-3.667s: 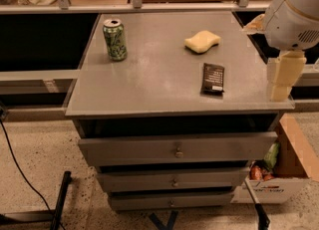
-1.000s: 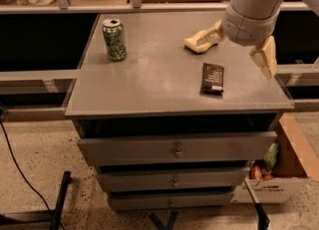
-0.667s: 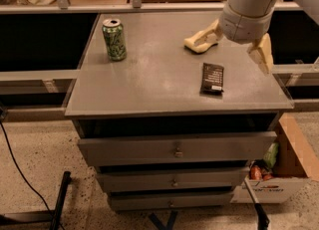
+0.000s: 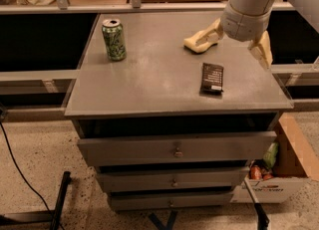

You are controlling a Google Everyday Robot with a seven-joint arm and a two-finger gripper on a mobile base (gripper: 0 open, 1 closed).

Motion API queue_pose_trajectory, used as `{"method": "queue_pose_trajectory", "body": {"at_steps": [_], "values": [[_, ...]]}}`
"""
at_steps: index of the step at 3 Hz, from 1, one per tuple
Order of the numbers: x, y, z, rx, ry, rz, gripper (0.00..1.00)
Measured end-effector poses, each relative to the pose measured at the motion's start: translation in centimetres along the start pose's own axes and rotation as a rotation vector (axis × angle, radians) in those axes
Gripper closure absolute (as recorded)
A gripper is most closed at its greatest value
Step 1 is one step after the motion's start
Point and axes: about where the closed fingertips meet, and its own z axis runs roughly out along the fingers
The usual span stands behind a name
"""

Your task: Move rxbar chocolate near green can

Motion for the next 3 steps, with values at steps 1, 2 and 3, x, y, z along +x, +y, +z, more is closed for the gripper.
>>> {"method": "queue_pose_trajectory", "body": {"at_steps": [1, 2, 3], "values": [[0.5, -0.2, 1.2, -0.013, -0.013, -0.029, 0.0], [0.0, -0.6, 3.0, -0.027, -0.039, -0.056, 0.0], [-0.6, -1.0, 5.0, -0.035, -0.069, -0.069, 0.0]]}}
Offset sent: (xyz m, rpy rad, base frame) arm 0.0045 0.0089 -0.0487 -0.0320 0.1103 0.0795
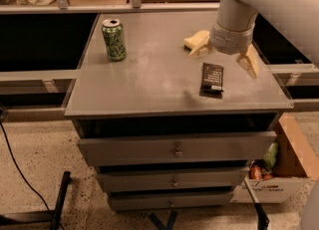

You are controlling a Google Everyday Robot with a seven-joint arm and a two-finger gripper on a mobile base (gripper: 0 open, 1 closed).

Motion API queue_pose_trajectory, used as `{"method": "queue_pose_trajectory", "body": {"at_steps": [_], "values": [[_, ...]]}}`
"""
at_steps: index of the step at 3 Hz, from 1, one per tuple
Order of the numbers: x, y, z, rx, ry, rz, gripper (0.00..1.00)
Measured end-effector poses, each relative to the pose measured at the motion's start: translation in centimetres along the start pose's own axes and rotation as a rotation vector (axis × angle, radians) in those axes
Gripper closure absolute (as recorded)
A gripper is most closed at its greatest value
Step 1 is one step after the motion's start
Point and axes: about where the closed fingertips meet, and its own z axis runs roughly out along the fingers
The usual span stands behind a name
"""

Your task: Move rxbar chocolate near green can

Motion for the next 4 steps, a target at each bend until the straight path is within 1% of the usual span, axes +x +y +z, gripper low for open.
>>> {"method": "queue_pose_trajectory", "body": {"at_steps": [1, 2, 3, 4], "values": [[-0.4, -0.1, 1.5, -0.005, -0.024, -0.008, 0.0], [-0.4, -0.3, 2.4, -0.007, -0.037, -0.01, 0.0], [-0.3, -0.3, 3.1, -0.012, -0.049, -0.006, 0.16], [-0.3, -0.3, 3.7, -0.023, -0.056, -0.007, 0.25]]}}
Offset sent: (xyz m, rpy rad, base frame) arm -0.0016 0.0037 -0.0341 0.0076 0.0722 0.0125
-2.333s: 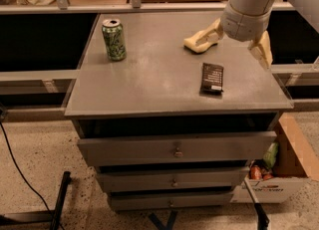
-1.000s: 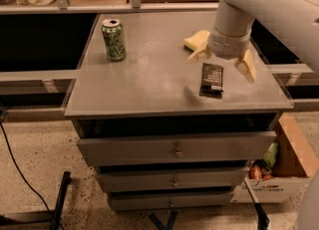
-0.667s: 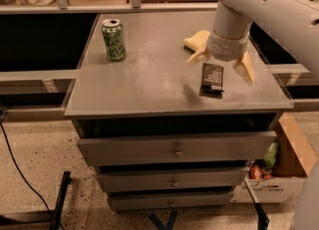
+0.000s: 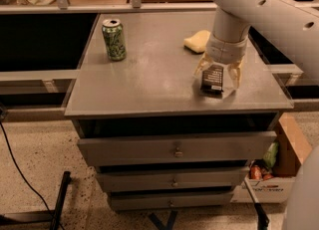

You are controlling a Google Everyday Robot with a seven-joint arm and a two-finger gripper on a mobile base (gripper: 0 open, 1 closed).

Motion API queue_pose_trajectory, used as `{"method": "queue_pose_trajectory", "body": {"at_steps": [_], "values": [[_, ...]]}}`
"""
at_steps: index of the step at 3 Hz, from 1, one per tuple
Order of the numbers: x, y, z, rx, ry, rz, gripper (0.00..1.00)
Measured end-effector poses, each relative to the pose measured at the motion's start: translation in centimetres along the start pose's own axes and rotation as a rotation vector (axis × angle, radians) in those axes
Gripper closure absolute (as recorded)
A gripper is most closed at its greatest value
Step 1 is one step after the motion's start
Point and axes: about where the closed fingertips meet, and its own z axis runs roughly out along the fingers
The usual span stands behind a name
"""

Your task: Move rxbar chocolate near green can

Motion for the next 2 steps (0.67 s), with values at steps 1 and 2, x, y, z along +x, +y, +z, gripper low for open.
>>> {"method": "queue_pose_trajectory", "body": {"at_steps": [1, 2], "values": [[-0.15, 0.03, 0.48, -0.017, 0.001, -0.006, 0.25], [-0.49, -0.02, 0.67, -0.019, -0.005, -0.025, 0.23]]}}
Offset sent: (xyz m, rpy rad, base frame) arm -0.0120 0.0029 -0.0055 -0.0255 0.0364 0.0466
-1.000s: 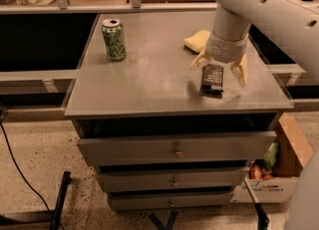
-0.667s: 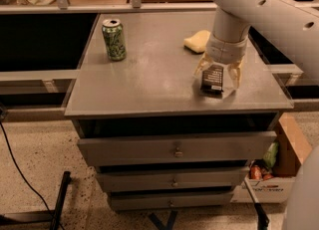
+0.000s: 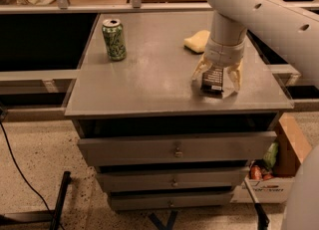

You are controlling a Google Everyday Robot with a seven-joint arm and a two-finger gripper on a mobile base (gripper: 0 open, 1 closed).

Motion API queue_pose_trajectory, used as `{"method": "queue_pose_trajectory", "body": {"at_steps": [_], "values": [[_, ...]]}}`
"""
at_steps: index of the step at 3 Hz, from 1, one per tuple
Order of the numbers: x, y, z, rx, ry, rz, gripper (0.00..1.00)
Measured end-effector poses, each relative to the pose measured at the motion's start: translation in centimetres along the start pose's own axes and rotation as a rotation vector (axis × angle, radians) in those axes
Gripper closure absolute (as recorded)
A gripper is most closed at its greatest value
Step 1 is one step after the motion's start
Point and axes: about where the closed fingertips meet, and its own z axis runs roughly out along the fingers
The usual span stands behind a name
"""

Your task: Move rxbar chocolate near green can

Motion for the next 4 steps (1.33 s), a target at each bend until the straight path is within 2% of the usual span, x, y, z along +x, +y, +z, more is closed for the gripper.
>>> {"method": "queue_pose_trajectory", "body": {"at_steps": [2, 4], "values": [[-0.7, -0.2, -0.8, 0.025, -0.006, -0.071, 0.22], [-0.1, -0.6, -1.9, 0.063, -0.011, -0.121, 0.21]]}}
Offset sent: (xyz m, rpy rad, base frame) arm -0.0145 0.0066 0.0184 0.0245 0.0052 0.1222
